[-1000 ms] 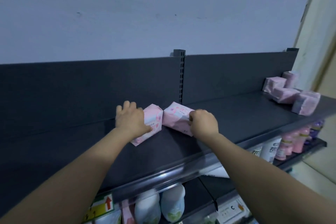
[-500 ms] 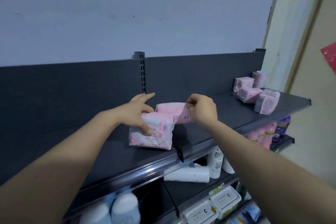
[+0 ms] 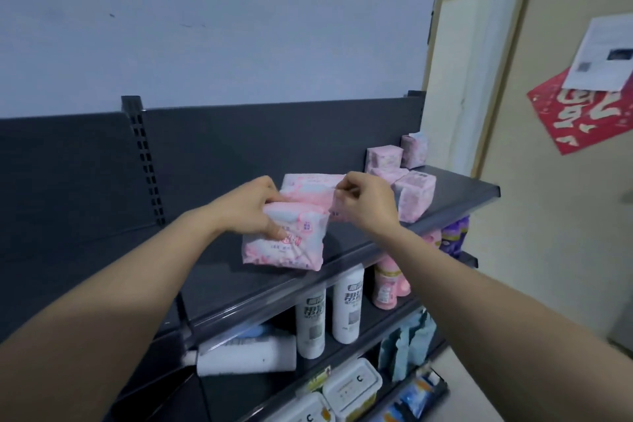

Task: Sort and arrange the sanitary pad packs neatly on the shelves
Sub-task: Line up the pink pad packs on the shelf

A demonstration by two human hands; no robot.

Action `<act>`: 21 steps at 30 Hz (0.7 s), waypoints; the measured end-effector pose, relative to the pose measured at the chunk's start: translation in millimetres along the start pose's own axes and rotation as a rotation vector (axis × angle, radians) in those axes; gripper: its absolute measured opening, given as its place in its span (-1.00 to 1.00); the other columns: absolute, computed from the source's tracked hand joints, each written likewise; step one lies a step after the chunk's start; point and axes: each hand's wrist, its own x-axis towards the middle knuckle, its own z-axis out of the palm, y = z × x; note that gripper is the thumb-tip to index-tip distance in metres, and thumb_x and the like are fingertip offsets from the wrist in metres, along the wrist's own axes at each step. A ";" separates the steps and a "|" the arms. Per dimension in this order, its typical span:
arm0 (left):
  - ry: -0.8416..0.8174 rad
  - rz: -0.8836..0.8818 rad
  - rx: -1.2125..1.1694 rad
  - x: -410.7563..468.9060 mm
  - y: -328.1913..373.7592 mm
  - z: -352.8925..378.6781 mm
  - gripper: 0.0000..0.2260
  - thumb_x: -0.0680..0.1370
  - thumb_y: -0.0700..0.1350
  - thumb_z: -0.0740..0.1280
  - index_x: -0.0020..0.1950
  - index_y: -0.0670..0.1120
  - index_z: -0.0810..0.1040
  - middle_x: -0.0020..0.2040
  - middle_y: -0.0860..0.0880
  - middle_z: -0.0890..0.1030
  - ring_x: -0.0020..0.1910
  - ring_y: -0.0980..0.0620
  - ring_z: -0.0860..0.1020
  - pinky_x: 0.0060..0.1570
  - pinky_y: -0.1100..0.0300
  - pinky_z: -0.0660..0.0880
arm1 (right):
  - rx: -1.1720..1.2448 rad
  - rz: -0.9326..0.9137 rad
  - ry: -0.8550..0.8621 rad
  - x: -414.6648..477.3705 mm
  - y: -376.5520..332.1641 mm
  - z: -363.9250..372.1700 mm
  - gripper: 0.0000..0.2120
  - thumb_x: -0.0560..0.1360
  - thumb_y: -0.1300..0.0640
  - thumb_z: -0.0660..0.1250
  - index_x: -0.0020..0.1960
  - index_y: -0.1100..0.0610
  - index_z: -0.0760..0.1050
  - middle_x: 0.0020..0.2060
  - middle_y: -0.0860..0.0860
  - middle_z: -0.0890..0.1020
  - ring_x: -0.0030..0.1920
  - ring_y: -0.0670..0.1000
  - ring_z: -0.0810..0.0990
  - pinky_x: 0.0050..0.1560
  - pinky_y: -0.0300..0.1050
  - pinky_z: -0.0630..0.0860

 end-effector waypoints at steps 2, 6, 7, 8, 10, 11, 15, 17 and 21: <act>0.016 0.013 0.027 17.6 2.9 6.1 -0.67 0.32 0.00 0.57 0.03 -0.02 0.63 0.01 0.04 0.44 0.01 0.01 0.50 0.06 0.01 0.48 | 0.008 0.003 -0.018 8.4 15.1 -6.6 -0.88 0.44 0.31 0.33 -0.19 0.18 0.62 -0.24 0.02 0.68 -0.21 0.01 0.60 -0.18 -0.17 0.47; 0.053 0.066 0.069 54.3 7.1 19.1 -0.64 0.30 0.01 0.58 0.05 -0.01 0.62 0.08 0.12 0.41 0.12 0.04 0.44 0.15 0.06 0.45 | -0.009 0.041 -0.019 29.7 43.0 -13.5 -0.88 0.45 0.31 0.31 -0.16 0.20 0.62 -0.23 0.02 0.66 -0.20 0.00 0.58 -0.19 -0.20 0.42; 0.062 0.072 0.078 64.1 5.8 21.1 -0.59 0.30 0.03 0.58 0.10 0.00 0.63 0.22 0.12 0.35 0.27 0.04 0.35 0.27 0.09 0.38 | -0.009 0.047 -0.021 36.7 49.8 -12.9 -0.88 0.45 0.31 0.31 -0.17 0.20 0.62 -0.22 0.04 0.67 -0.17 0.04 0.60 -0.17 -0.17 0.46; 0.046 0.071 0.083 74.0 2.9 22.6 -0.56 0.30 0.06 0.58 0.14 0.00 0.63 0.37 0.12 0.23 0.40 0.05 0.19 0.38 0.11 0.27 | -0.002 0.048 -0.033 44.5 56.5 -11.3 -0.87 0.44 0.32 0.30 -0.20 0.18 0.60 -0.23 0.04 0.67 -0.16 0.06 0.62 -0.15 -0.14 0.50; -0.060 0.068 0.048 93.7 -2.0 26.3 -0.59 0.29 0.15 0.56 0.07 0.04 0.64 0.51 0.19 0.02 0.50 0.12 0.03 0.46 0.10 0.15 | 0.012 0.036 -0.088 59.4 67.8 -4.5 -0.79 0.41 0.30 0.28 -0.30 0.05 0.54 -0.31 0.00 0.67 -0.19 0.08 0.65 -0.13 -0.04 0.58; -0.109 0.063 0.030 104.4 -3.8 29.5 -0.64 0.25 0.20 0.53 -0.06 0.06 0.64 0.52 0.21 0.03 0.49 0.12 0.09 0.44 0.08 0.22 | 0.013 0.031 -0.111 67.0 73.9 -0.1 -0.75 0.40 0.29 0.29 -0.35 -0.01 0.50 -0.35 -0.02 0.66 -0.22 0.07 0.65 -0.15 0.01 0.60; -0.151 0.028 0.034 142.9 -10.1 43.5 -0.61 0.28 0.22 0.47 -0.15 -0.08 0.60 0.25 0.18 0.40 0.18 0.08 0.46 0.17 0.03 0.45 | 0.023 0.049 -0.218 94.0 93.3 10.9 -0.73 0.41 0.28 0.32 -0.37 -0.02 0.50 -0.44 -0.10 0.61 -0.34 0.02 0.61 -0.16 -0.02 0.61; -0.159 0.003 0.027 158.8 -18.6 48.2 -0.69 0.39 0.13 0.49 -0.10 -0.09 0.58 0.06 0.07 0.52 0.02 0.00 0.54 0.06 0.03 0.50 | -0.054 0.015 -0.260 108.8 99.2 10.2 -0.85 0.46 0.23 0.34 -0.24 0.03 0.59 -0.29 -0.08 0.66 -0.20 -0.01 0.62 -0.06 -0.09 0.57; -0.251 -0.117 0.036 189.5 -36.2 48.6 -0.63 0.33 0.22 0.48 -0.24 -0.07 0.54 -0.05 -0.06 0.57 -0.15 -0.05 0.54 -0.13 0.03 0.46 | -0.560 0.030 -0.405 144.3 113.2 -8.2 -0.66 0.41 -0.03 0.35 0.18 -0.03 0.53 0.14 -0.01 0.59 0.20 0.07 0.50 0.15 -0.03 0.45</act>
